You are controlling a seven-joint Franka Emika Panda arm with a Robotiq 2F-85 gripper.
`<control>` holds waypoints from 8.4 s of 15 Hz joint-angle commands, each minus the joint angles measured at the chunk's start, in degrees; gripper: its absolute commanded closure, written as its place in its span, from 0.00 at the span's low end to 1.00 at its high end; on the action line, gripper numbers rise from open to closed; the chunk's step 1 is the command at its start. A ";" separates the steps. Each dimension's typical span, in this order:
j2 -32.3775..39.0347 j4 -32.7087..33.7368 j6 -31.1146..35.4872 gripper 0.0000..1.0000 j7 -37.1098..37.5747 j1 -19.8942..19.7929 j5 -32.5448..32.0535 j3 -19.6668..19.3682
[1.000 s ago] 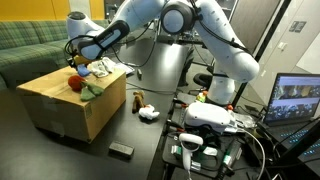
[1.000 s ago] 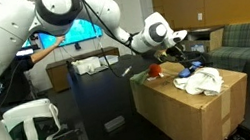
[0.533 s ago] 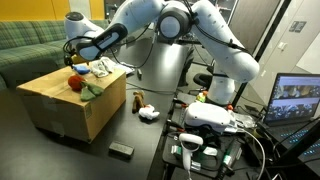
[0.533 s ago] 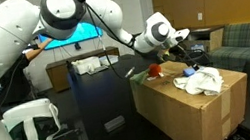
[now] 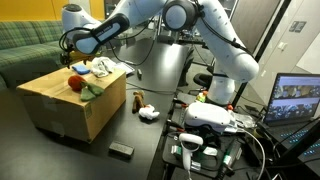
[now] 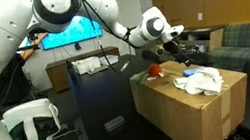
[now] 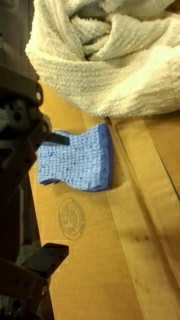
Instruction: Remove the toy moose from the top of the brown box, place the white towel on top of the box, remove the white object from the top of the box, place the blue sponge on the box, remove the radish from the top of the box, put the eraser on the box
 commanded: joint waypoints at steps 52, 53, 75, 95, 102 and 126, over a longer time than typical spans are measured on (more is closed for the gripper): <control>-32.68 -67.37 14.20 0.88 -14.44 -1.24 12.33 17.32; -31.39 -68.08 16.41 0.88 -12.50 -0.70 12.02 16.78; -16.27 -65.99 28.04 0.00 2.15 18.08 13.66 1.91; -16.34 -65.11 29.13 0.00 -1.63 20.48 19.85 18.22; -8.94 -61.29 38.66 0.00 -8.25 12.21 25.34 26.42; 0.16 -55.12 41.47 0.00 -25.21 11.10 23.58 17.96</control>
